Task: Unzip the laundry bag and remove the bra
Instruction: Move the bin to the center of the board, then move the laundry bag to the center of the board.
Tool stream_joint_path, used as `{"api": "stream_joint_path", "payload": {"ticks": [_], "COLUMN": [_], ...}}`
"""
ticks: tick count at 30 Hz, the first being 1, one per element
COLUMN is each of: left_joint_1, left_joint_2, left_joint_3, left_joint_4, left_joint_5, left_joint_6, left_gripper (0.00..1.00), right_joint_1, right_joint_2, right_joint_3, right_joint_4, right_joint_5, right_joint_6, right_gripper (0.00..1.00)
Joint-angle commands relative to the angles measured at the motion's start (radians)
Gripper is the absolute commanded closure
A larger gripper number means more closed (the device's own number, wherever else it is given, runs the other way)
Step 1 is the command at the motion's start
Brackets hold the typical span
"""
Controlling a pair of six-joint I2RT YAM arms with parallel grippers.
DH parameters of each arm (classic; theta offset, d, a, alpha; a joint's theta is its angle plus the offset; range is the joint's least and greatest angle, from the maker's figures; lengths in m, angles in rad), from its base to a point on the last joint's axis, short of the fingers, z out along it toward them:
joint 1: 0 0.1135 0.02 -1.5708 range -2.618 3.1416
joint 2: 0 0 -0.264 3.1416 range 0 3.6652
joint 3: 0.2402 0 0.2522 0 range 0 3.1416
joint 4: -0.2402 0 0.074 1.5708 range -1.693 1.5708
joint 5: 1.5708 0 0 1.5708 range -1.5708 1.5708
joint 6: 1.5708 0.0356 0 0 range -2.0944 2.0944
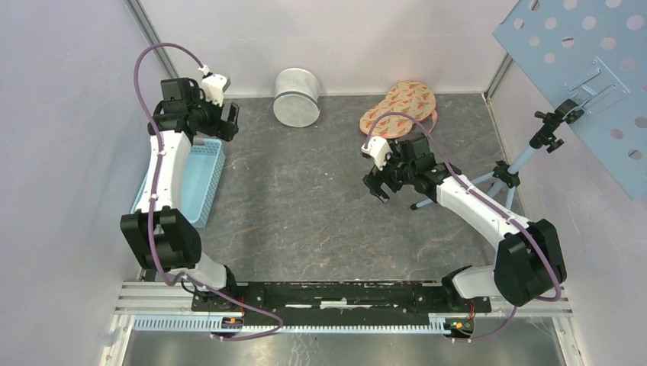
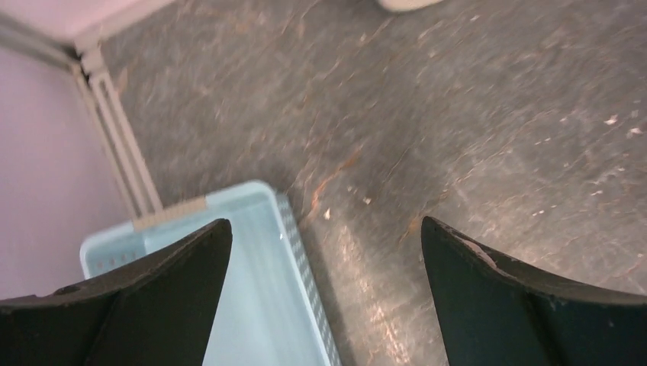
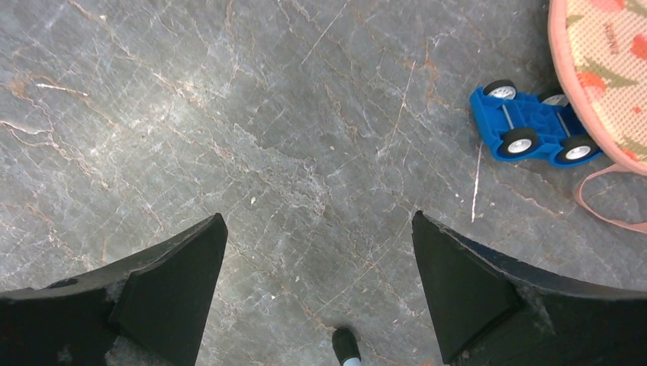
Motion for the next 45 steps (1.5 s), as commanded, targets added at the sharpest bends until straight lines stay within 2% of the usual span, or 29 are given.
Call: {"api": "stream_joint_path", "payload": {"ticks": [1,11,13,17,26,30,32,34,39,45], "left_joint_1": [-0.02,-0.185,-0.221,-0.272,-0.342,-0.358,-0.359,-0.359,-0.359,-0.356], "left_joint_2": [-0.021,0.275,0.341,0.483,0.704,0.765,0.773,0.764,0.688,0.561], "left_joint_3": [-0.005,0.284,0.339,0.447,0.59,0.654,0.658,0.654,0.577,0.545], "left_joint_4": [0.146,0.102,0.097,0.105,0.258,0.246,0.252,0.251,0.248,0.161], "left_joint_5": [0.215,0.166,0.119,0.043,-0.093,-0.109,-0.109,-0.104,-0.079,-0.052], "left_joint_6": [0.133,0.399,0.451,0.49,0.45,0.433,0.414,0.39,0.338,0.182], "left_gripper": [0.0,0.0,0.01,0.07,0.29,0.4,0.52,0.69,0.97,0.98], "right_joint_1": [0.008,0.013,0.015,0.017,0.016,0.016,0.017,0.016,0.017,0.017], "right_joint_2": [-0.022,-0.007,-0.008,-0.01,-0.008,-0.011,-0.012,-0.017,-0.024,-0.025], "right_joint_3": [0.061,0.071,0.066,0.062,0.048,0.056,0.058,0.06,0.073,0.14], "right_joint_4": [0.003,-0.01,-0.009,-0.009,-0.008,-0.009,-0.011,-0.012,-0.02,-0.066], "right_joint_5": [-0.039,-0.049,-0.057,-0.06,-0.074,-0.091,-0.088,-0.086,-0.083,-0.082], "right_joint_6": [0.016,0.021,0.024,0.026,0.034,0.045,0.044,0.044,0.041,0.035], "right_gripper": [0.02,0.02,0.02,0.02,0.02,0.02,0.02,0.02,0.02,0.02]}}
